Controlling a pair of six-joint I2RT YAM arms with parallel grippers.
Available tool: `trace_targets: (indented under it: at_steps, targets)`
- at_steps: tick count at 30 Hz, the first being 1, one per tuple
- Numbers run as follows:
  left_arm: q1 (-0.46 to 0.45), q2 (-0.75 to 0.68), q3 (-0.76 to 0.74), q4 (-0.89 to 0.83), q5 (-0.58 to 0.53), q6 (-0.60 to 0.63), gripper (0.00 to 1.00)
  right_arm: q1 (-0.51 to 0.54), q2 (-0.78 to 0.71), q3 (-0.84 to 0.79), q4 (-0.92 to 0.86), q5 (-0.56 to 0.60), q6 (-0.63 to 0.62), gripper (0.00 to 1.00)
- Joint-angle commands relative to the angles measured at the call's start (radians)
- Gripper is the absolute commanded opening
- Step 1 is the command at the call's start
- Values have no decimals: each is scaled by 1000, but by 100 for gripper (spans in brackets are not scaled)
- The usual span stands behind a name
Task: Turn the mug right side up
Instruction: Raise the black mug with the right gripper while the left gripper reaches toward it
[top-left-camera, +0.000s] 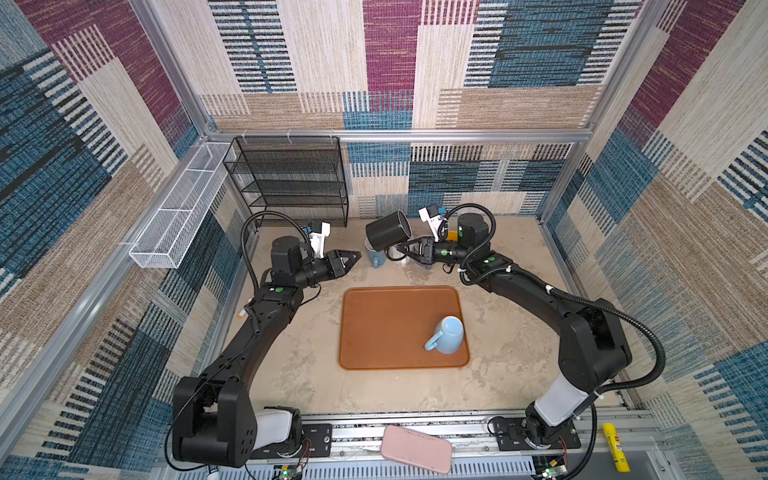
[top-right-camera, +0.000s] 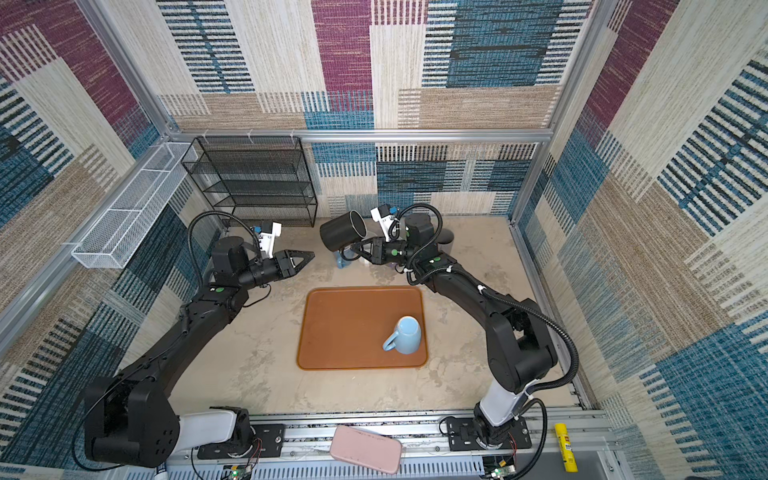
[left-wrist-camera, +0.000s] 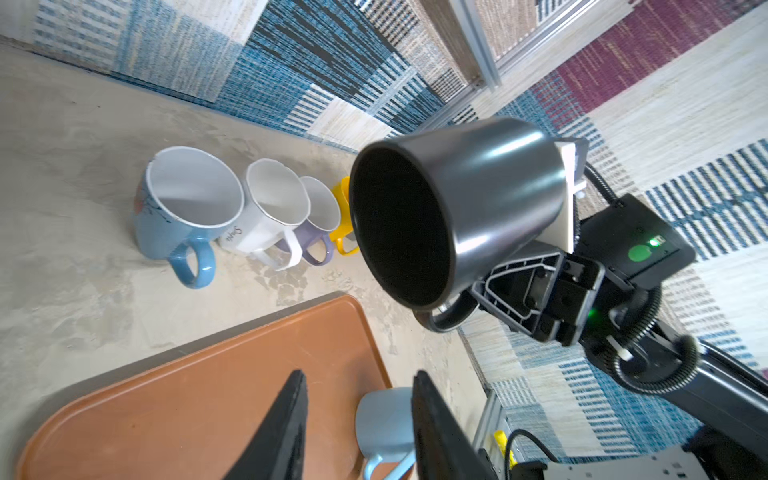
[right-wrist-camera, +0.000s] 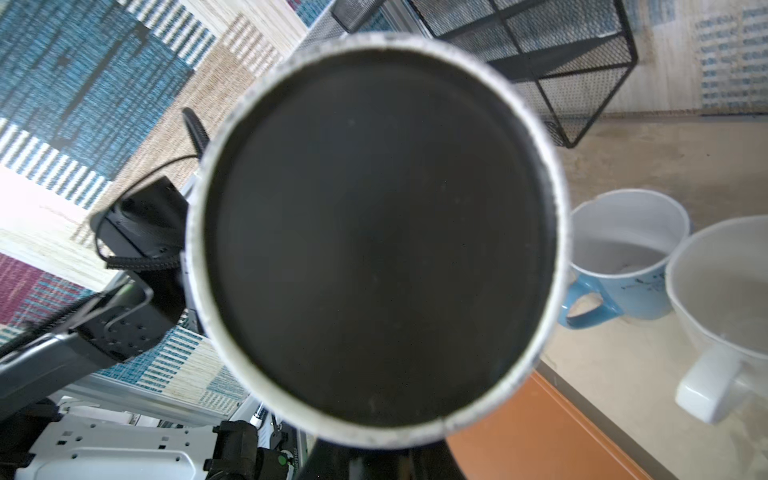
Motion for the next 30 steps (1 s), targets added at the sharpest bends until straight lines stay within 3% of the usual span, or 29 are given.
trace_targets:
  at_steps: [1,13,30]
  targets:
    - [0,-12,-34,249,80,-106,41,-2,-17,1,210,-71,73,0]
    - [-18,79,-66,666,183,-333,42,-2,-22,-45,421,-115,194,0]
    - [-89,158,-12,762,186,-377,40,14,10,-47,533,-131,256,0]
